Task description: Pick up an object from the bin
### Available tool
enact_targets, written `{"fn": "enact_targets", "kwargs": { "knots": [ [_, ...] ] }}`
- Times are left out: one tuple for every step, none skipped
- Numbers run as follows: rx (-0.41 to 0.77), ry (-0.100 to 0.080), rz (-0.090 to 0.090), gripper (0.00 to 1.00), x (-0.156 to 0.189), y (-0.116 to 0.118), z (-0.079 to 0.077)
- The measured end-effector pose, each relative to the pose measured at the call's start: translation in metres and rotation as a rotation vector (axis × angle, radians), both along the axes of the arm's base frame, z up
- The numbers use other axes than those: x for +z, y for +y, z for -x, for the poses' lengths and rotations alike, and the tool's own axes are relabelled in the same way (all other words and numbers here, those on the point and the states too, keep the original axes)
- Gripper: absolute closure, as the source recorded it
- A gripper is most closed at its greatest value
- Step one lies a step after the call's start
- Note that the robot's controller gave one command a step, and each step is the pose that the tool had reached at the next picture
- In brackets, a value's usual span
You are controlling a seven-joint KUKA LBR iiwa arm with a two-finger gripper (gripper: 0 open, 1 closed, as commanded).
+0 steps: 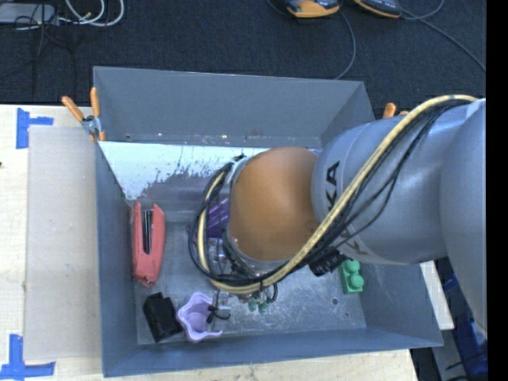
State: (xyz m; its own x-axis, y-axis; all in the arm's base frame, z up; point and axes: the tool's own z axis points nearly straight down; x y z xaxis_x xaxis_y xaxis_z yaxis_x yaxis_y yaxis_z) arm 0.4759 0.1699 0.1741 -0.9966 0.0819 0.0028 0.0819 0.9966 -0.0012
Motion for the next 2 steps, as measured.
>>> {"fn": "enact_targets", "kwargs": {
  "knots": [
    [0.062, 0.005, 0.001, 0.0, -0.02, -0.02, -0.003],
    [-0.02, 0.002, 0.001, 0.0, -0.041, -0.013, -0.016]
  ]
}}
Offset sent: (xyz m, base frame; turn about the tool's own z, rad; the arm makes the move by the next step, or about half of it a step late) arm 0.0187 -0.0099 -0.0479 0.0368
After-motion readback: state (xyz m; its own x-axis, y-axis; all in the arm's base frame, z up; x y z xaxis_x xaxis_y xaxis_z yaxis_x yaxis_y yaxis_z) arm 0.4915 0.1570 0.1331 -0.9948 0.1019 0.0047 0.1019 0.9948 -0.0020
